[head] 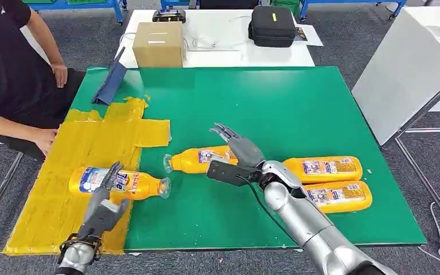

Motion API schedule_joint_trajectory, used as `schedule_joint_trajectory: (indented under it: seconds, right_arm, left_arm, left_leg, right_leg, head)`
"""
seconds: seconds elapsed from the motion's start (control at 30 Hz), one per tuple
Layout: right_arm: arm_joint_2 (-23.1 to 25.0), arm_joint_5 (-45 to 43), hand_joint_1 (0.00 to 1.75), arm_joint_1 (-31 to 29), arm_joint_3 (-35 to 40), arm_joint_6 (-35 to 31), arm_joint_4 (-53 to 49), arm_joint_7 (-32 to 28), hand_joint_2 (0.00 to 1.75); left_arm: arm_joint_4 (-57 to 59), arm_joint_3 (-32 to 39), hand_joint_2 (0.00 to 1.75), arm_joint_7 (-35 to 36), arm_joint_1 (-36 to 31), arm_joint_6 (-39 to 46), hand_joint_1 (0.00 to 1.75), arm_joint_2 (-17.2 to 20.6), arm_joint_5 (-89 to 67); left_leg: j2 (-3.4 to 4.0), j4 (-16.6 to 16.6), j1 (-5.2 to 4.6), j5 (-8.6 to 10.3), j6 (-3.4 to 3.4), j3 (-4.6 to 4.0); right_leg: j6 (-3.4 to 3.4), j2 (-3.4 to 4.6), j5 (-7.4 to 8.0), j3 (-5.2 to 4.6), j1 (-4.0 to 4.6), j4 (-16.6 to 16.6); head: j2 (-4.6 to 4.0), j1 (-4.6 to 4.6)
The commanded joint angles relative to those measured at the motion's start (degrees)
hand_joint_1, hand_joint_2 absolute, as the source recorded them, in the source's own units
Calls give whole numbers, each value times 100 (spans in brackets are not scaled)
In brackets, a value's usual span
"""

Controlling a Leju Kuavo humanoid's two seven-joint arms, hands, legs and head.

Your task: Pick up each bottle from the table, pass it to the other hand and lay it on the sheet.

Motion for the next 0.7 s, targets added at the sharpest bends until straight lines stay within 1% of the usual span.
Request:
schedule_joint_trajectory:
  seconds: [0.03,0.07,0.13,0.2,0.23,0.33,0.4,0.43,0.5,0.53,0.57,0.67,0.7]
  right_arm:
    - [195,188,0,-371,-150,-47,1052,-24,175]
    - [234,216,0,-420,-148,-51,1109,2,175]
    - [288,234,0,-516,-136,-43,1209,31,175]
    - [300,234,0,-547,-136,-40,1236,32,175]
    - [300,234,0,-547,-136,-40,1236,32,175]
    - [300,234,0,-547,-136,-40,1236,32,175]
    - [292,234,0,-532,-134,-37,1243,25,175]
    - [329,246,0,-604,-135,-33,1320,75,175]
    - [488,254,0,-924,-109,12,1734,157,175]
    - [558,260,0,-1082,-84,32,1936,219,175]
    - [660,266,0,-1256,-71,68,2155,291,175]
    - [862,386,0,-1647,15,62,2658,457,175]
    - [942,432,0,-1810,68,105,2834,487,175]
  left_arm:
    - [-1950,1399,0,89,498,-1649,0,-708,1283]
    - [-2097,1348,0,131,544,-1751,0,-742,1351]
    - [-2253,1268,0,185,565,-1787,0,-785,1379]
    - [-2291,1240,0,229,566,-1780,0,-801,1383]
    - [-2291,1240,0,229,566,-1780,0,-801,1383]
    - [-2291,1240,0,229,566,-1780,0,-801,1383]
    - [-2282,1246,0,224,575,-1784,0,-786,1382]
    - [-2257,1208,0,222,545,-1799,0,-766,1383]
    - [-2392,1031,0,302,479,-1935,0,-753,1551]
    - [-2452,921,0,402,449,-1995,0,-737,1627]
    - [-2518,797,0,478,401,-1998,0,-735,1646]
    - [-2621,495,0,599,313,-1915,0,-661,1667]
    - [-2678,395,0,661,312,-1884,0,-608,1756]
  left_leg:
    - [37,8,6,-3,3,-24]
    - [52,8,10,-3,5,-31]
    - [54,7,5,-2,5,-43]
    - [55,8,7,-5,5,-40]
    - [42,7,3,-1,5,-47]
    - [43,4,6,0,7,-57]
    - [48,1,7,-3,8,-48]
    - [45,3,6,-1,6,-57]
    - [49,1,8,-1,6,-53]
    - [40,6,4,3,5,-69]
    - [49,12,5,2,5,-73]
    - [38,9,4,7,4,-82]
    - [48,12,6,6,4,-79]
  right_leg:
    - [-22,20,15,-30,8,2]
    - [-25,29,17,-41,13,-1]
    - [-18,36,17,-55,9,2]
    - [-21,35,14,-53,11,1]
    - [-16,26,14,-58,7,3]
    - [-15,28,17,-67,11,-2]
    - [-19,29,15,-56,13,-7]
    - [-17,29,16,-66,11,-2]
    - [-22,30,16,-62,14,-4]
    - [-17,25,16,-79,8,5]
    - [-21,33,17,-84,10,12]
    - [-14,22,19,-95,8,9]
    - [-19,28,19,-94,11,11]
  head:
    - [0,2]
    - [0,0]
    - [0,-2]
    - [0,-2]
    - [0,-2]
    - [0,-2]
    - [0,0]
    - [0,0]
    - [0,0]
    - [0,0]
    - [0,0]
    - [0,-2]
    - [0,0]
